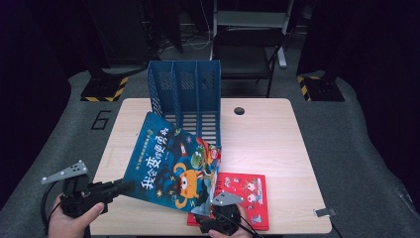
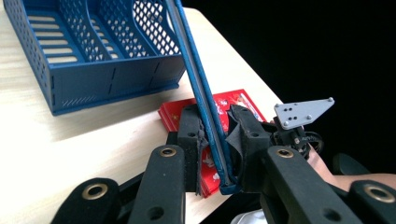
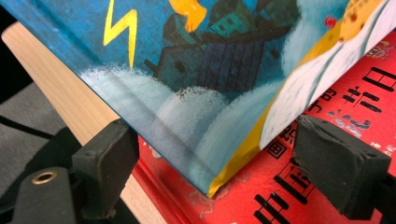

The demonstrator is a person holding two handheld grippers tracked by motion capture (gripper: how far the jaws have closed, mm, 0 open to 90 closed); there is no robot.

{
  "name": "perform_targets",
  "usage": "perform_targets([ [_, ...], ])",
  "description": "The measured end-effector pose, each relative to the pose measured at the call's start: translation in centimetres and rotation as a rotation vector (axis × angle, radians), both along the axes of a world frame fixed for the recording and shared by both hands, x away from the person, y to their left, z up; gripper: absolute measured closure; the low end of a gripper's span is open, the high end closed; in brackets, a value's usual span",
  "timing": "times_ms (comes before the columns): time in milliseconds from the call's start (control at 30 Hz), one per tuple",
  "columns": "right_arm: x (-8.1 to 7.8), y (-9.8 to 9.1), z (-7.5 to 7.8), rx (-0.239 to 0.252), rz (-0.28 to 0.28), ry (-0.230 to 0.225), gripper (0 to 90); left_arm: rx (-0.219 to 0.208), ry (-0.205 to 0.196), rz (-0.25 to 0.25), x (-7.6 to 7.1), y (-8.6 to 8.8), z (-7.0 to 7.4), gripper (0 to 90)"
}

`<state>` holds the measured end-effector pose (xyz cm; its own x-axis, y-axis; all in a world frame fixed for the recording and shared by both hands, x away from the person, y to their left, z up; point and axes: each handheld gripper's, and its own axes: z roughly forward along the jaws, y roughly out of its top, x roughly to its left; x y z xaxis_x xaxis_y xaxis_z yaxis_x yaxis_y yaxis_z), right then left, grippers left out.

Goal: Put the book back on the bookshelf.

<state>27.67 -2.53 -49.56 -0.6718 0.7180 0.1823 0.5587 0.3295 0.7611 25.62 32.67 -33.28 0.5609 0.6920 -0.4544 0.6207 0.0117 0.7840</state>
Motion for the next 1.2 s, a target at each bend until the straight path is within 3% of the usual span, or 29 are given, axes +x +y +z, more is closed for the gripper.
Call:
perform_targets([
  [200, 0.7, -0.6, 0.0, 0.061, -0.023, 0.034, 21.1, -0.023, -0.006, -0.034, 0.1, 0.1, -0.1, 79.5],
  [867, 1.1, -0.9, -0.2, 0.090, -0.039, 0.007, 21.5, 0.012, 0.009, -0.014, 1.3, -0.5, 0.6, 77.9],
  [1200, 1.2, -1.3, 0.6, 0.105, -0.052, -0.017, 21.7, 0.018, 0.008, 0.002, 2.0, -0.4, 1.2, 76.2],
])
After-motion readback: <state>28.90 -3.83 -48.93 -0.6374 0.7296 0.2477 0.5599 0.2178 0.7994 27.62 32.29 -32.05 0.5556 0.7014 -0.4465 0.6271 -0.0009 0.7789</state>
